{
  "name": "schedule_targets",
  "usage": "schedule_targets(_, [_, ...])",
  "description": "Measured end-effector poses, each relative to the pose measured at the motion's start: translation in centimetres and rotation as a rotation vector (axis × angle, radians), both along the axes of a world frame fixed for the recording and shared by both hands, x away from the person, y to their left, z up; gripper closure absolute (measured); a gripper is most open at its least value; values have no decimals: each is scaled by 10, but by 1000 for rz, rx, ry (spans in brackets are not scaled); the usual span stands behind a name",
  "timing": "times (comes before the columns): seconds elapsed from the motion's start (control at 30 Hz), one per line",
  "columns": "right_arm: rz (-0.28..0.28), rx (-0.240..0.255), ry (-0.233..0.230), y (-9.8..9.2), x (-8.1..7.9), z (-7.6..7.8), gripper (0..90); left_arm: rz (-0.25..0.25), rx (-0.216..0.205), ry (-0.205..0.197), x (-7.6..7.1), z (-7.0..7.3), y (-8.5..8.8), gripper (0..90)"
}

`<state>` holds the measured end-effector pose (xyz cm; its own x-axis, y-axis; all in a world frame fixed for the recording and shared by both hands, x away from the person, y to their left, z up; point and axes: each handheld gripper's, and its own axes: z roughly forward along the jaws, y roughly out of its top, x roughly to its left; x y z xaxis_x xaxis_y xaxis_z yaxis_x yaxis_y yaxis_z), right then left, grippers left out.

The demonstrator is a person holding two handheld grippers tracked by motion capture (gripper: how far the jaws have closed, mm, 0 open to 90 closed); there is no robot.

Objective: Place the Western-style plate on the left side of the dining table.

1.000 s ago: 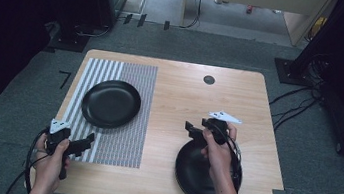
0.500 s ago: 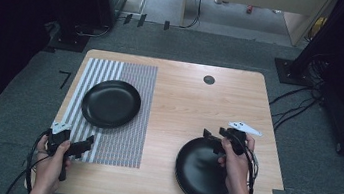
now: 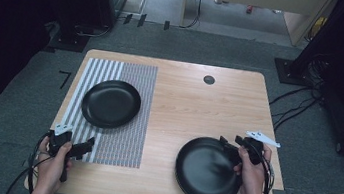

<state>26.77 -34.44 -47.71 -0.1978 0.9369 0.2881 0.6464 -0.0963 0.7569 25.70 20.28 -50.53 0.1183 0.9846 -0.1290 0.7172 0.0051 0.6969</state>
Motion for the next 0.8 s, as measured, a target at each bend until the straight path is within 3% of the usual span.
schedule_targets(0.33, [-64,1,21,-31,-13,-13,302,-11,12,4,0,-4,-1,96])
schedule_targets(0.8, [-105,-15,35,-62,-29,-22,312,-16,32,0,-1,-6,-4,89])
